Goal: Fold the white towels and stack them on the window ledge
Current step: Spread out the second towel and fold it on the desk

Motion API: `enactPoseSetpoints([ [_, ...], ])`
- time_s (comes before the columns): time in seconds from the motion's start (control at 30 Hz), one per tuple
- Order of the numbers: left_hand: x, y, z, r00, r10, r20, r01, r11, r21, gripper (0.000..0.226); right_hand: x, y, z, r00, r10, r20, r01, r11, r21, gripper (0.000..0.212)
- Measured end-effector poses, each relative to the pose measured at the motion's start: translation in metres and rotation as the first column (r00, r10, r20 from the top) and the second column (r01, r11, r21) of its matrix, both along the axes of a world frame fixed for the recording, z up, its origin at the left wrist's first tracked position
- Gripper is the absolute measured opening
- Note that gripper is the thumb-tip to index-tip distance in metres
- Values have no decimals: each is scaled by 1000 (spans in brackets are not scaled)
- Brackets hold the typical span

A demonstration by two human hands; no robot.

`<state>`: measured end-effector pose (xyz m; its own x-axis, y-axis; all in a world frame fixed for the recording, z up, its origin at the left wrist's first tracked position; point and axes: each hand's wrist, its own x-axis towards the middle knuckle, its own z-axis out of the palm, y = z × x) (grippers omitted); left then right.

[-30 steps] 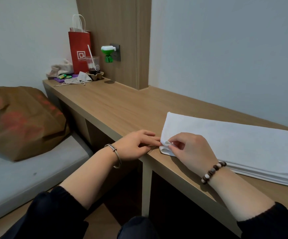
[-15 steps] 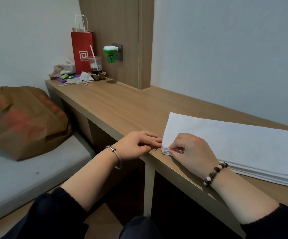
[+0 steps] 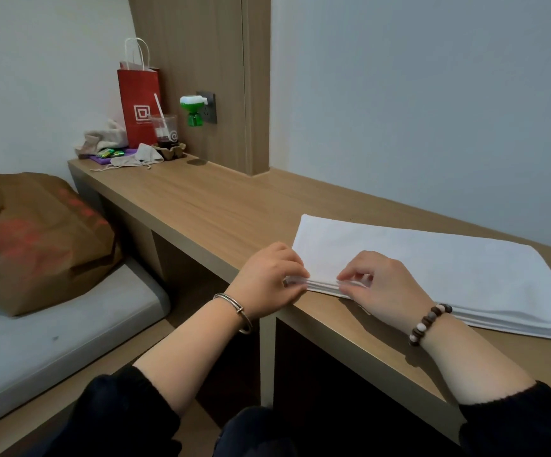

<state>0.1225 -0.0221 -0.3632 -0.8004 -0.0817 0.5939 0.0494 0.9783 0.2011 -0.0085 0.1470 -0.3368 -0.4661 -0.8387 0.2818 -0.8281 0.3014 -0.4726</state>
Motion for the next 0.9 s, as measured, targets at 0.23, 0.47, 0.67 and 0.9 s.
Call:
enactPoseSetpoints([
  [0.23, 1, 1, 5, 996, 33, 78, -22, 990, -140, 22, -17, 39, 2, 996, -87, 7, 86, 993, 81, 5],
  [0.47, -29, 34, 27, 971, 101, 216, -72, 987, -141, 22, -26, 58, 1, 979, -202, 6, 201, 977, 75, 10],
  [0.67, -59, 61, 16, 905, -33, 424, -5, 996, 87, 40, -28, 66, 2, 977, -207, -47, 210, 976, 67, 11],
  [0.9, -59, 60, 8, 894, -33, 447, 12, 999, 50, 40, -35, 83, 7, 964, -210, -164, 236, 959, 159, 16],
])
